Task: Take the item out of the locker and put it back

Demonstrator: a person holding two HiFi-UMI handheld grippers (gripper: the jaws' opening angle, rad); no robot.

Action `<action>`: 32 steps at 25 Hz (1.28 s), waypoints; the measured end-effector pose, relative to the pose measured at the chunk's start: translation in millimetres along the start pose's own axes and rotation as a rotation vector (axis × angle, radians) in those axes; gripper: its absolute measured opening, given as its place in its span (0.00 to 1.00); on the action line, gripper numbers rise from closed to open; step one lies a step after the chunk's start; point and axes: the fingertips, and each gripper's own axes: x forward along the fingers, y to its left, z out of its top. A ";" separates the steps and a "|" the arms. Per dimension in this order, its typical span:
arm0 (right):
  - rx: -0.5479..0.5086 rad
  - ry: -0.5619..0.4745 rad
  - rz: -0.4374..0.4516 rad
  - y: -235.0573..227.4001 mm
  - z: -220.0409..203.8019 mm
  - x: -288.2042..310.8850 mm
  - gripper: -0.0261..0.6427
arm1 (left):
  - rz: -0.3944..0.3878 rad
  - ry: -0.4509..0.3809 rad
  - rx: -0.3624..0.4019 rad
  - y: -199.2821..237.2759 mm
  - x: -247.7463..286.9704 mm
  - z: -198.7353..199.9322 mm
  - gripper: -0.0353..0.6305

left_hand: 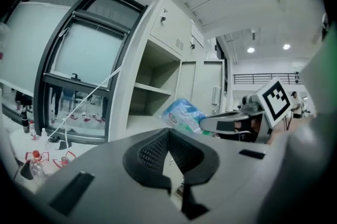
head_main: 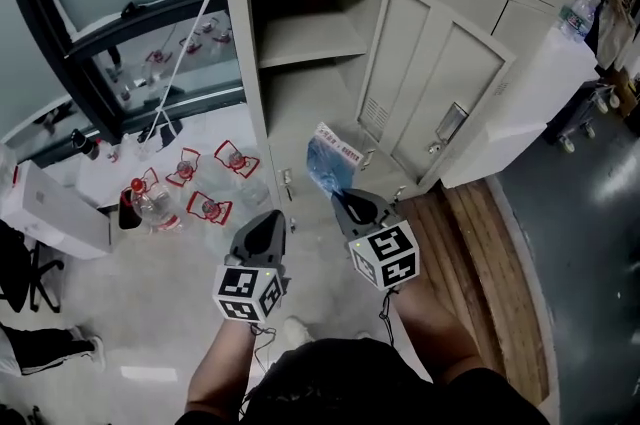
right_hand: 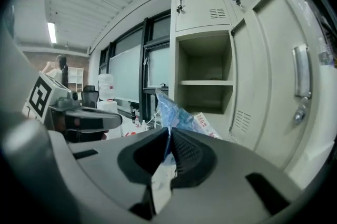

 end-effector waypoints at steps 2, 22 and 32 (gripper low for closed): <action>0.014 0.000 0.022 -5.0 -8.3 -15.1 0.07 | 0.017 0.006 -0.016 -13.9 0.9 -5.8 0.06; 0.082 -0.029 0.184 -37.1 -67.9 -138.1 0.07 | 0.114 0.025 -0.022 -166.3 -19.3 -56.7 0.06; 0.095 -0.047 0.216 -29.1 -78.1 -168.1 0.07 | 0.113 0.020 -0.014 -199.5 -31.8 -64.0 0.06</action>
